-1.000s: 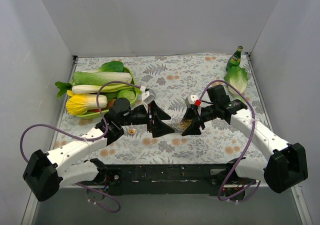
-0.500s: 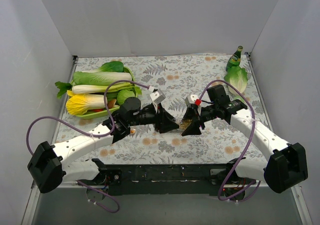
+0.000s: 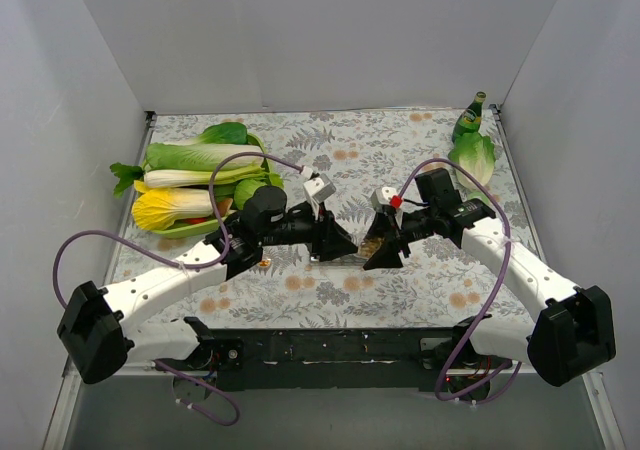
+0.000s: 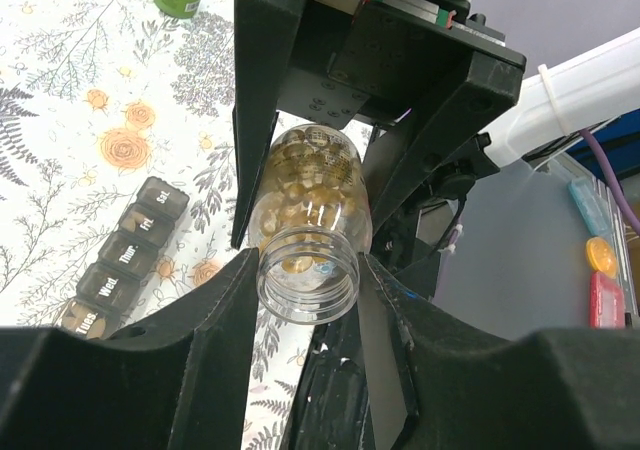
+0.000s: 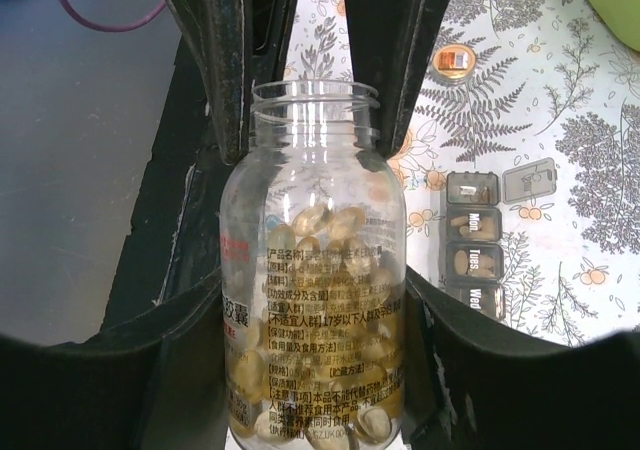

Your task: Sort the pills into containers

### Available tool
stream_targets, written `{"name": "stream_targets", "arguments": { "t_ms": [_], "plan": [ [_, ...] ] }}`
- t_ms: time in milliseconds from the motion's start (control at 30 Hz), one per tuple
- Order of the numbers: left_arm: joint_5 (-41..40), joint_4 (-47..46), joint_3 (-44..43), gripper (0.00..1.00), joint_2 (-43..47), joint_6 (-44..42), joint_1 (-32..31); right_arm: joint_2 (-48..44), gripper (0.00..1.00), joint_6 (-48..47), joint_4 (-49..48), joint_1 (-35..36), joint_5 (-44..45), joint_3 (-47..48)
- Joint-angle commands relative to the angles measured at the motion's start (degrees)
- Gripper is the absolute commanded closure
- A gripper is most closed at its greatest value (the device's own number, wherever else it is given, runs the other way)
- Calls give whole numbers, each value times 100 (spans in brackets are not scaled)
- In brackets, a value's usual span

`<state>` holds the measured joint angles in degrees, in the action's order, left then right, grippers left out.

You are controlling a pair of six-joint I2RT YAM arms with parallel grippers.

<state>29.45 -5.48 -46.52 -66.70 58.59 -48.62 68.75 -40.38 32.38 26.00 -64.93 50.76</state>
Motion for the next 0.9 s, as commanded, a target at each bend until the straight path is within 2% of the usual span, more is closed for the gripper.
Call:
{"name": "stream_targets", "arguments": {
  "t_ms": [0, 167, 467, 733, 867],
  "plan": [
    [-150, 512, -612, 100, -150, -190, -33, 24, 55, 136, -153, 45, 120, 56],
    [-168, 1004, -920, 100, -370, -357, -33, 94, 44, 258, -171, 98, 349, 127],
    [-352, 1286, -1184, 100, -529, -374, -51, 130, 26, 513, -267, 125, 262, 162],
    [-440, 1558, -1315, 100, -590, -462, -51, 191, 25, 619, -276, 134, 165, 276],
    [-396, 1768, -1377, 100, -634, -515, -51, 218, 20, 488, -153, 116, 68, 407]
  ]
}}
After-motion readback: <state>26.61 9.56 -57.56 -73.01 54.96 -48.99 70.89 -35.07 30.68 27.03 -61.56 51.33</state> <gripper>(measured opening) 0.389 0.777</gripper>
